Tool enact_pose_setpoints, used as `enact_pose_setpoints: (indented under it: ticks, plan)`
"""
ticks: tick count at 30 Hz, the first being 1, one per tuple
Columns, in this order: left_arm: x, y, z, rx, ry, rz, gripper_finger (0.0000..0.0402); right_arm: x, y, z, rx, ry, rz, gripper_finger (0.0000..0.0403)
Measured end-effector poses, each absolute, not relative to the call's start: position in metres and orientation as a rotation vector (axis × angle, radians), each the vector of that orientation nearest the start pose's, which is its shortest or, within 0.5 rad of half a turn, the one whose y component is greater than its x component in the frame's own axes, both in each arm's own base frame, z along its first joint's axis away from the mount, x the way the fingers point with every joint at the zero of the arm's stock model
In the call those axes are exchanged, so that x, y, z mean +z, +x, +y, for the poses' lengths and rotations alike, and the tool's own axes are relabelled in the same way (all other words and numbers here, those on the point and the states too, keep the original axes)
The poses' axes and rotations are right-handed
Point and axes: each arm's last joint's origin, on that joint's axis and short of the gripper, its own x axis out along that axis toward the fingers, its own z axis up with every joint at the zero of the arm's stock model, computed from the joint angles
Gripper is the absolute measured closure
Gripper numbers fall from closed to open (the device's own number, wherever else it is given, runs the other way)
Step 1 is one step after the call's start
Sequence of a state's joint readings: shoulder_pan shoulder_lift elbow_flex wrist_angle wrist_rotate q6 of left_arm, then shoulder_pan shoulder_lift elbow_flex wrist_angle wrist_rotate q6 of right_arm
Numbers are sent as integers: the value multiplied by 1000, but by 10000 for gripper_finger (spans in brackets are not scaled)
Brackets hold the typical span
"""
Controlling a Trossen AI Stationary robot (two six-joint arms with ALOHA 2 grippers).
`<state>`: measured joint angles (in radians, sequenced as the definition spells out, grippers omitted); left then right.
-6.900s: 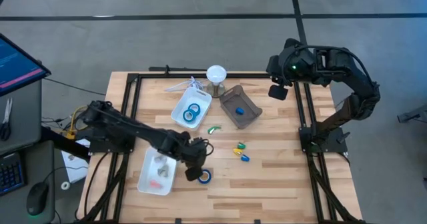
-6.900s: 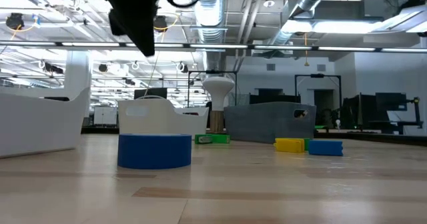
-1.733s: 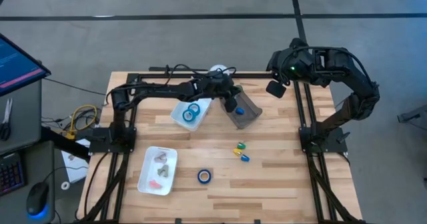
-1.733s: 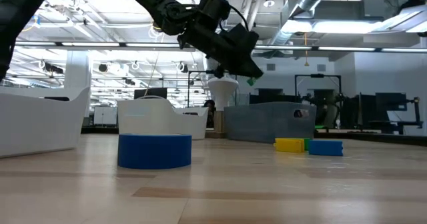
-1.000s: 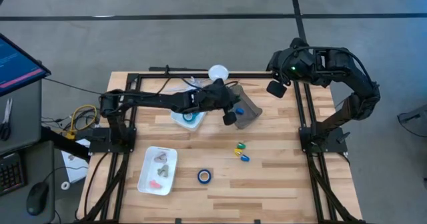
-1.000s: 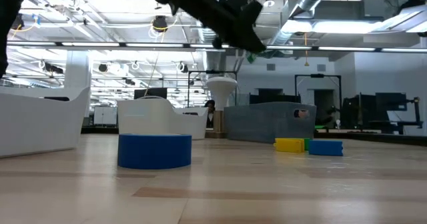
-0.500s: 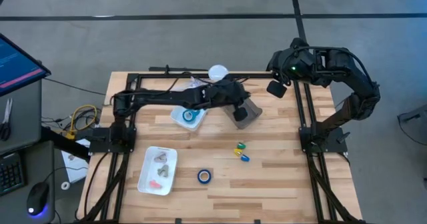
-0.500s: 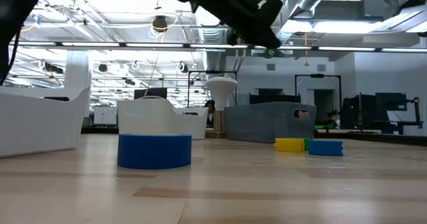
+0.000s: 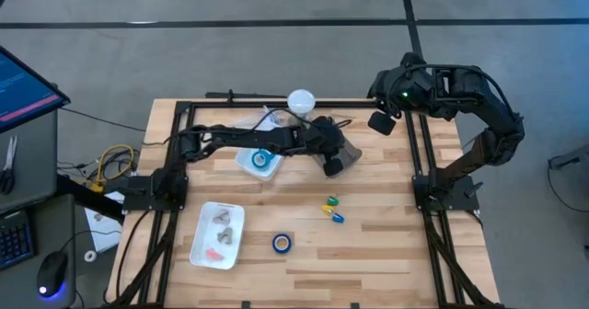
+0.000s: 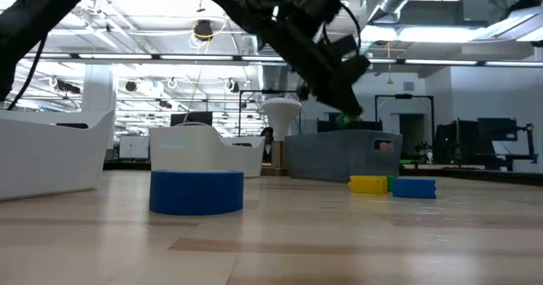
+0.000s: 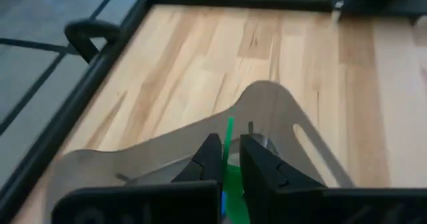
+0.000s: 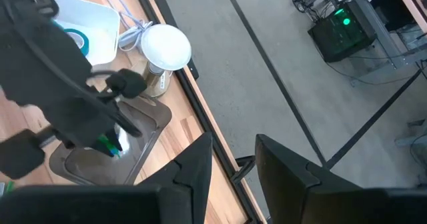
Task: Pick and place Stapler, Stapler remover, tape
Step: Put the top green stapler into the black bin, then put the blue stapler into the black bin
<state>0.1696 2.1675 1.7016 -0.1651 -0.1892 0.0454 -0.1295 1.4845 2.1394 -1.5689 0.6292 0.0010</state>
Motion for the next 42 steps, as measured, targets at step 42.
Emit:
enact_pose_setpoints:
  ticks: [42]
  plan:
    - [236,466,72,302,5,551,358,492,205,-44,-699,-240,909,295]
